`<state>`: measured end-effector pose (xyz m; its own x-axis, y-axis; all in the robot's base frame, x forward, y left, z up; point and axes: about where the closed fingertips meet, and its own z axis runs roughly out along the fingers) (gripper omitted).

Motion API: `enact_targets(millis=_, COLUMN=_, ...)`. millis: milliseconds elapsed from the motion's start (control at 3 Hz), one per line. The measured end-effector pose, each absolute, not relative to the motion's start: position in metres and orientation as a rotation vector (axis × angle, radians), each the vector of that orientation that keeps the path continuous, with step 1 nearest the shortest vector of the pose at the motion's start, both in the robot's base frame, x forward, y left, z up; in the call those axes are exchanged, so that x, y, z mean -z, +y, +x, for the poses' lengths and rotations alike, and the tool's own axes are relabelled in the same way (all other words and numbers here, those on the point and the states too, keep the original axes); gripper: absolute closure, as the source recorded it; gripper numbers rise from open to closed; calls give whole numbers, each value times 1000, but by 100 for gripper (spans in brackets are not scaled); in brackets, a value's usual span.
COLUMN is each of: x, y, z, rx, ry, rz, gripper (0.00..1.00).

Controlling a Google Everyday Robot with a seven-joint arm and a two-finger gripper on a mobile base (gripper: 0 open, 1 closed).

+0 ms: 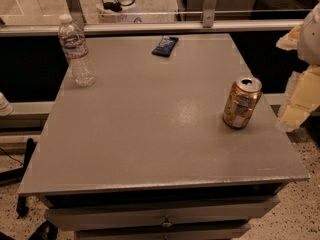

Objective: Move orange can near water bottle

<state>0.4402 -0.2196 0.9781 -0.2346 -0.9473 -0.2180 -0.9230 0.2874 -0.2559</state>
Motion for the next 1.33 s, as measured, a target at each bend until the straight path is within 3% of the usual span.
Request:
enact_targets(millis=1000, x=-948, y=-274, z=503, rx=185, ry=2251, rz=-1236, gripper=0)
enact_targets(millis=1333, x=-928, y=-283, z=518, rx=6, ry=2210, rz=-1070, gripper=0)
